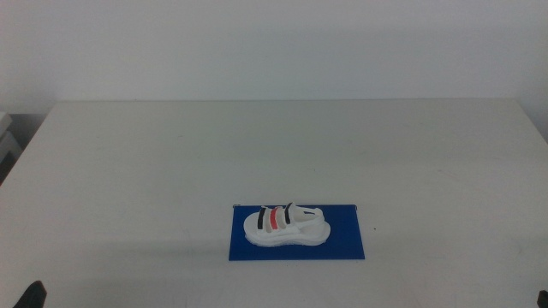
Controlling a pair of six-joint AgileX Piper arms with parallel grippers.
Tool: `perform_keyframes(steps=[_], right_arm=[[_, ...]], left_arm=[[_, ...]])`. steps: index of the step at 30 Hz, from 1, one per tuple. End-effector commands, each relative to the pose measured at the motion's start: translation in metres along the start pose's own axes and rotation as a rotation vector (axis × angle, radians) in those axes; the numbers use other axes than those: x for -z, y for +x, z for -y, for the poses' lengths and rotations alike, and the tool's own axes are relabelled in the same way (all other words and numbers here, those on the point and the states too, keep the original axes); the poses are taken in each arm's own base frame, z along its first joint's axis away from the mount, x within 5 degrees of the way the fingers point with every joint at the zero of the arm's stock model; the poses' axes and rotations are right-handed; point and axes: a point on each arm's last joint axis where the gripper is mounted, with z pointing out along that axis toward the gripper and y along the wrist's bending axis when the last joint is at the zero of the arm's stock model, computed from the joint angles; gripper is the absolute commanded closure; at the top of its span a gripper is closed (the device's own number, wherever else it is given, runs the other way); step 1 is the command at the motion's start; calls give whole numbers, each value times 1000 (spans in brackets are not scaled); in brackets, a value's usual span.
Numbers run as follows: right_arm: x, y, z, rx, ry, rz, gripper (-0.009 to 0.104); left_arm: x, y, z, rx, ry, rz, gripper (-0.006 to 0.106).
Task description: Use one arm to grab the shoe from the table and place it on the mat.
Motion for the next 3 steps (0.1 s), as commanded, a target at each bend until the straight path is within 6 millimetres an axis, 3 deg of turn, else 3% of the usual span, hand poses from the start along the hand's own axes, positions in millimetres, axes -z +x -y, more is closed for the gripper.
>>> perform_keyframes(steps=[1,3], right_arm=[[-1,-5,0,26,9,66,3],[-1,-5,0,26,9,66,3]], left_arm=[[1,-5,0,10,1,87,7],[1,-5,0,10,1,87,7]])
